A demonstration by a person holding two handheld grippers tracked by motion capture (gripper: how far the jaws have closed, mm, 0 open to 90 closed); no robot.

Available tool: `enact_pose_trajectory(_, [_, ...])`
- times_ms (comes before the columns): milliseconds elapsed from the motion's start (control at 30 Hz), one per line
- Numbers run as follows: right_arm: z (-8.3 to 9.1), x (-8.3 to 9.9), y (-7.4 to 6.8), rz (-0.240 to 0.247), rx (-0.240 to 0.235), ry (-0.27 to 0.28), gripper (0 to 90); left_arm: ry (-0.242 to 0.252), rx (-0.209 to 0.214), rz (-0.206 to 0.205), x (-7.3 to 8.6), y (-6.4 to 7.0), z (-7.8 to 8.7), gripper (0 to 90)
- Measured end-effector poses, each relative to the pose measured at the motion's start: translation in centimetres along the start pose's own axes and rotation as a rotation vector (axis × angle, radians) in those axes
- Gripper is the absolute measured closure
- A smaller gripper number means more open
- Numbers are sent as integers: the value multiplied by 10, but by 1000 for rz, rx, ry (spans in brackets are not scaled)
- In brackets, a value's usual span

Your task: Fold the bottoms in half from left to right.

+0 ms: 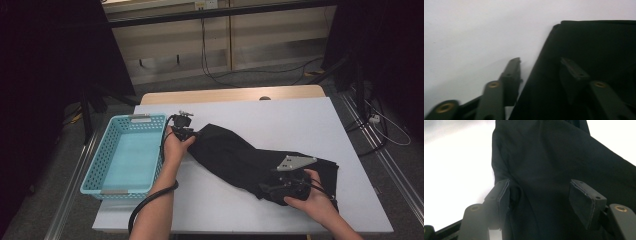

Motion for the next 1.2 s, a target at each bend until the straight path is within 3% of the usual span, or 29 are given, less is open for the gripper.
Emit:
enact_pose_trajectory(33, [0,0,-1,2,1,-1,339,-22,32,2,1,3,2,681])
enact_pose_trajectory(67, [0,0,-1,6,2,-2,341,-48,98,31,3,9,3,809])
enact_pose_trajectory(167, [0,-1,-1,7,2,-3,340,-51,70,19,2,11,4,856])
enact_pose_trajectory(233, [-1,0,1,0,2,-5,340,-56,49,33,1,10,7,866])
enact_pose_trajectory(333, [0,1,4,-4,10,-5,341,-30,3,78,-6,-3,13,880])
enact_pose_trajectory(400, [2,1,6,-5,16,-2,342,-9,-51,88,-10,-16,19,887])
enact_pose_trajectory(467, [2,2,6,-4,18,-4,354,3,-53,116,-11,-22,22,887])
enact_pose_trajectory(633, [-3,6,1,11,-14,-35,428,-9,-32,119,-1,-19,14,873])
enact_pose_trajectory(667, [-4,6,-1,18,-22,-40,443,1,-36,111,-1,-19,13,854])
enact_pose_trajectory(733, [-6,7,-7,35,-43,-51,477,3,-37,85,1,-16,10,722])
enact_pose_trajectory(867, [-15,12,-21,66,-91,-85,547,15,-25,76,-1,-11,12,495])
enact_pose_trajectory(933, [-19,14,-25,96,-80,-105,634,24,-25,77,-4,-10,15,416])
enact_pose_trajectory(1000, [-20,13,-30,107,-108,-119,797,29,-20,79,-5,-9,17,380])
enact_pose_trajectory(1133, [-19,14,-37,127,-121,-131,858,43,-14,88,-7,-6,21,346])
enact_pose_trajectory(1200, [-16,13,-43,145,-129,-141,860,45,-20,71,-7,-4,24,347])
Point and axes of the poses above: each handheld gripper's, and its own axes: z roughly backward along the jaws, x roughly out of its underside, y roughly to its right, the point moved 10 cm from there along -z, roughly forward along the jaws, and after that the axes turned 11 degrees about -x, right-handed, at the moved point
